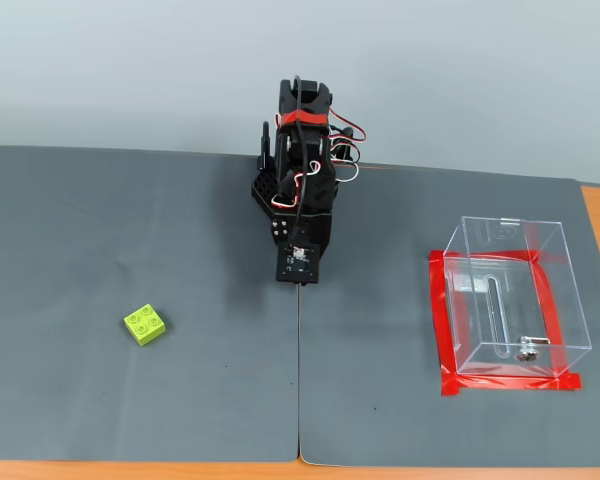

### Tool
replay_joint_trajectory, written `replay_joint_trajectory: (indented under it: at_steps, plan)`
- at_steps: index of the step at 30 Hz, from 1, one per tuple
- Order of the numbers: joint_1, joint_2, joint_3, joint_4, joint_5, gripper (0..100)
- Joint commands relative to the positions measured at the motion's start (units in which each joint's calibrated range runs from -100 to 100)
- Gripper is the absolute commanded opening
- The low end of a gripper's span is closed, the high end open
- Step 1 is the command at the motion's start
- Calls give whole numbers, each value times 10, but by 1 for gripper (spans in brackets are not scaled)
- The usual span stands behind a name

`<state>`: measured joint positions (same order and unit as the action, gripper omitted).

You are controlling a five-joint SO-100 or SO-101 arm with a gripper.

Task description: Pick the green lego block and place it into the transparent box

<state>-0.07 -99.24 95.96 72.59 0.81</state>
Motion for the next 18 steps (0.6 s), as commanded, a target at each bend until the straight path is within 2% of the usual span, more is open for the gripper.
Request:
replay_joint_trajectory:
  at_steps: [1,10,18]
  plan:
    - [-2,7,-61,-5,-2,2]
    - [6,164,-263,-5,-2,2]
    - [80,337,-398,-5,-3,2]
